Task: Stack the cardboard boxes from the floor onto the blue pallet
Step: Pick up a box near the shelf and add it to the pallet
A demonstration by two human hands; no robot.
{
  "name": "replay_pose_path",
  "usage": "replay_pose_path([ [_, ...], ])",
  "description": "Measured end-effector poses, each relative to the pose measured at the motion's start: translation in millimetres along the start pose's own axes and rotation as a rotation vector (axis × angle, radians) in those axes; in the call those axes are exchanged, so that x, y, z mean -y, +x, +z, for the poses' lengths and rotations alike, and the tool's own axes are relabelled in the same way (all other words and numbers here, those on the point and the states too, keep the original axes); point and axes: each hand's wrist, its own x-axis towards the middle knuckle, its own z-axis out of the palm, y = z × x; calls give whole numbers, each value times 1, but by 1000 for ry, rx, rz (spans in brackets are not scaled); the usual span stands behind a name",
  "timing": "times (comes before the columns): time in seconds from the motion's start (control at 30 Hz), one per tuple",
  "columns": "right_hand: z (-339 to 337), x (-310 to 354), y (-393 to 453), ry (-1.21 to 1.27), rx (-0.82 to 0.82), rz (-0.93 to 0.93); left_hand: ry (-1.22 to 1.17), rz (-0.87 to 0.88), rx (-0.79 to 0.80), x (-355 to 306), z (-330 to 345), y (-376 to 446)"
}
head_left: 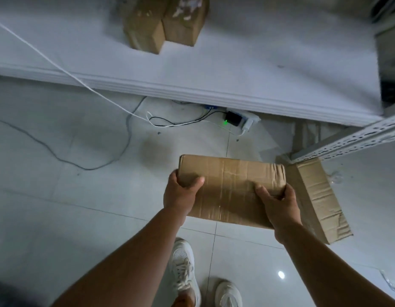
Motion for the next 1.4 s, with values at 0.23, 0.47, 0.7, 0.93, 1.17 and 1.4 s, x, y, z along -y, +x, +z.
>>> replay_pose_path([
  [0.23,-6,70,-110,-102,70,-182,-115,-5,-169,-38,-86,-96],
  [0.47,7,108,-207,-307,194,-332,-275,-79,-365,-35,-169,-195],
  [0.7,55,109,-301,-474,354,-454,-471,-195,-567,5,-253,-279],
  [0.93,131,87,-411,-628,515,-596,-644,-266,-737,70,-346,-344],
  [1.17,203,39,-526,-707,653,-683,-750,-307,-843,151,-442,-411],
  [1.4,263,-23,-631,-757,773,-743,-812,-353,-924,238,-521,-471],
])
